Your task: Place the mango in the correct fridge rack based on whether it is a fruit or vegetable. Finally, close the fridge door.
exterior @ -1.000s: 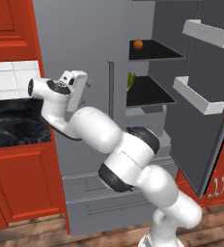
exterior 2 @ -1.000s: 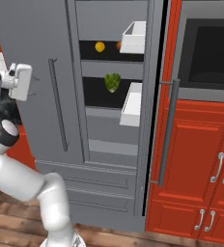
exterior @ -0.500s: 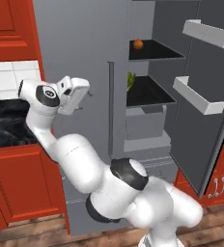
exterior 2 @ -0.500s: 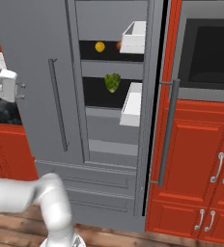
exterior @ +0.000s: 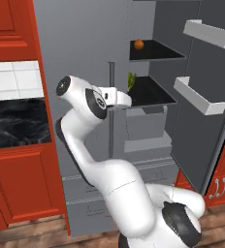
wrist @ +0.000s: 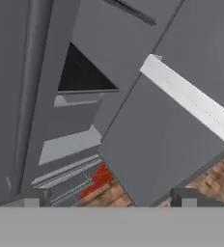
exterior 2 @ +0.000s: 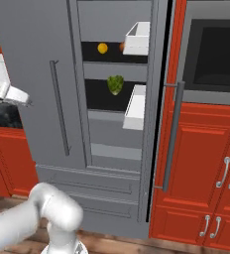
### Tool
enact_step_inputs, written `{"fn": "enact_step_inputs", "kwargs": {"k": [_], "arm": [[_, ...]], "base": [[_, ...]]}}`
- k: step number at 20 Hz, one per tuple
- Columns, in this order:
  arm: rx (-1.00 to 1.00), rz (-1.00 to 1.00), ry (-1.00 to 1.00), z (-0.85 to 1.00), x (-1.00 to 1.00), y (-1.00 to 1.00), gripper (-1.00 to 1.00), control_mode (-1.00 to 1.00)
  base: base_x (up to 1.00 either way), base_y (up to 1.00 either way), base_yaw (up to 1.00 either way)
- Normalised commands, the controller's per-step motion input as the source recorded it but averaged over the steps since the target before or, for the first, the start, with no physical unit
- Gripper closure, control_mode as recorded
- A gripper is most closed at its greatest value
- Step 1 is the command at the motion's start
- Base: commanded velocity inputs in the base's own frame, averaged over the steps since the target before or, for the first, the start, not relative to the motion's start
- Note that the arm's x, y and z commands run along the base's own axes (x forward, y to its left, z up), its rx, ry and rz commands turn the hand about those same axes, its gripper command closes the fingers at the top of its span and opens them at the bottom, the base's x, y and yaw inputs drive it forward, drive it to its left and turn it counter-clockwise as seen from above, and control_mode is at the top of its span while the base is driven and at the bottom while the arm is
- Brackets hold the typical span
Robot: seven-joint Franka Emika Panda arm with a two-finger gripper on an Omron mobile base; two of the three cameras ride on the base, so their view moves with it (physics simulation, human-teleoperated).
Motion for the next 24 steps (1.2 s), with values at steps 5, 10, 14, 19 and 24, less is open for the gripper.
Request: {"fn": "enact_step_inputs", "kwargs": {"k": [5, 10, 14, 19, 24], "arm": [[0.21, 0.0, -0.34, 0.03, -0.97, -1.0, -1.0, -1.0], [0.2, 0.0, -0.3, 0.23, -0.8, -1.0, -1.0, -1.0], [0.28, 0.0, -0.18, 0.12, -0.77, -1.0, -1.0, -1.0], [0.27, 0.0, -0.23, 0.04, -0.83, -1.0, -1.0, -1.0], [0.27, 0.0, -0.25, 0.01, -0.77, -1.0, -1.0, -1.0]], "base": [[0.0, 0.0, 0.0], [0.0, 0.0, 0.0], [0.0, 0.0, 0.0], [0.0, 0.0, 0.0], [0.0, 0.0, 0.0]]}}
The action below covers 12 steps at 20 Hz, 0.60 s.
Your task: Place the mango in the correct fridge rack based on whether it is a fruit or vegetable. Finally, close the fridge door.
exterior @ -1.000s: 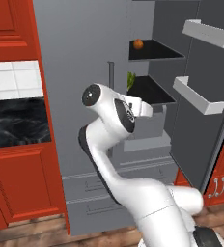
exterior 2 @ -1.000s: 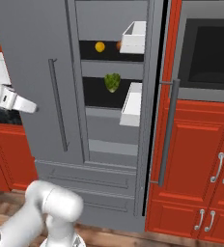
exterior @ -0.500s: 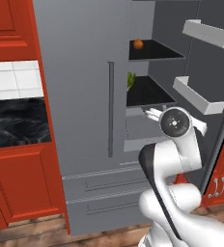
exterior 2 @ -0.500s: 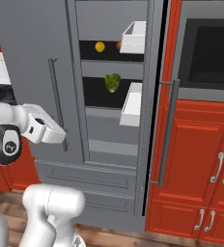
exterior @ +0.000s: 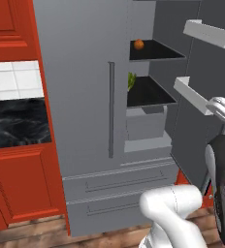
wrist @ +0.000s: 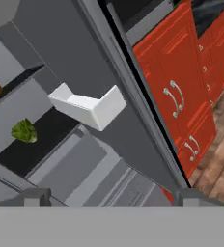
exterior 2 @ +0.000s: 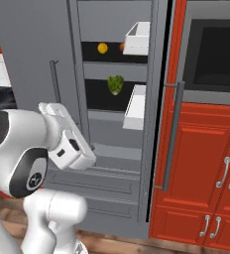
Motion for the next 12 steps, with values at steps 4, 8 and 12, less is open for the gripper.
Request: {"fn": "enact_step_inputs", "kwargs": {"k": [4, 8, 12], "arm": [[0.22, 0.0, -0.29, -0.05, -0.38, -1.0, -1.0, -1.0], [0.2, 0.0, -0.32, -0.2, -0.04, -1.0, -1.0, -1.0], [0.22, 0.02, -0.23, -0.26, 0.26, -1.0, -1.0, -1.0]], "base": [[0.0, 0.0, 0.0], [0.0, 0.0, 0.0], [0.0, 0.0, 0.0]]}}
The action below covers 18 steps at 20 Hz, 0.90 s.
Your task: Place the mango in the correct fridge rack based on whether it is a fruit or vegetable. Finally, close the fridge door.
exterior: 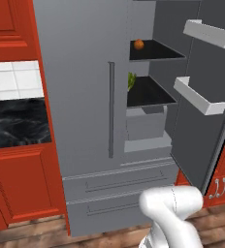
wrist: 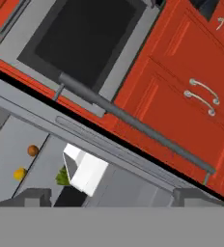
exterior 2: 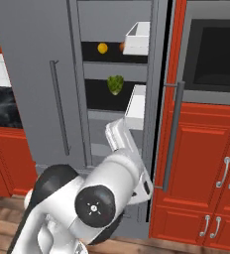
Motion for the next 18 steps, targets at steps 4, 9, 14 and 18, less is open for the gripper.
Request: {"fn": "enact_step_inputs", "kwargs": {"k": [4, 9, 14, 18], "arm": [[0.23, 0.12, -0.15, -0.31, 0.74, -0.97, -1.0, -1.0], [0.24, 0.15, -0.04, -0.3, 0.94, -0.81, -1.0, -1.0], [0.25, 0.19, 0.0, -0.25, 0.96, -0.7, -1.0, -1.0], [0.22, 0.22, 0.0, -0.27, 0.97, -0.67, -1.0, -1.0]], "base": [[0.0, 0.0, 0.0], [0.0, 0.0, 0.0], [0.0, 0.0, 0.0], [0.0, 0.0, 0.0]]}}
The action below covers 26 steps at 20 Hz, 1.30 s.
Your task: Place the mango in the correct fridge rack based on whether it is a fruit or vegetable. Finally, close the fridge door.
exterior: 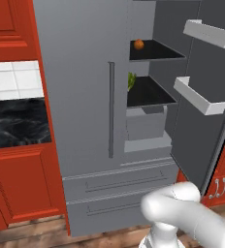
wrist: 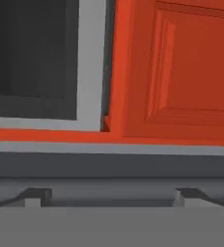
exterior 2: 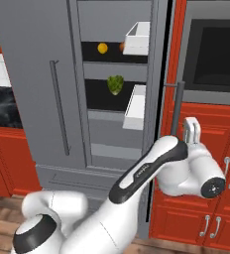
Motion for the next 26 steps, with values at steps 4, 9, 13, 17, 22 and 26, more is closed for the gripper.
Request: {"fn": "enact_step_inputs", "kwargs": {"k": [4, 9, 13, 17, 22, 26], "arm": [[0.17, 0.25, 0.0, -0.3, 0.93, -0.5, -1.0, -1.0], [0.1, 0.27, -0.01, -0.38, 0.87, -0.16, -1.0, -1.0], [0.01, 0.28, -0.07, -0.12, 0.38, 0.21, -1.0, -1.0], [-0.05, 0.3, -0.04, 0.0, 0.0, 0.94, -1.0, -1.0], [-0.06, 0.3, -0.01, 0.0, 0.0, 1.0, -1.0, -1.0], [-0.08, 0.27, -0.07, 0.0, 0.0, 1.0, -1.0, -1.0]], "base": [[0.0, 0.0, 0.0], [0.0, 0.0, 0.0], [0.0, 0.0, 0.0], [0.0, 0.0, 0.0], [0.0, 0.0, 0.0], [0.0, 0.0, 0.0]]}}
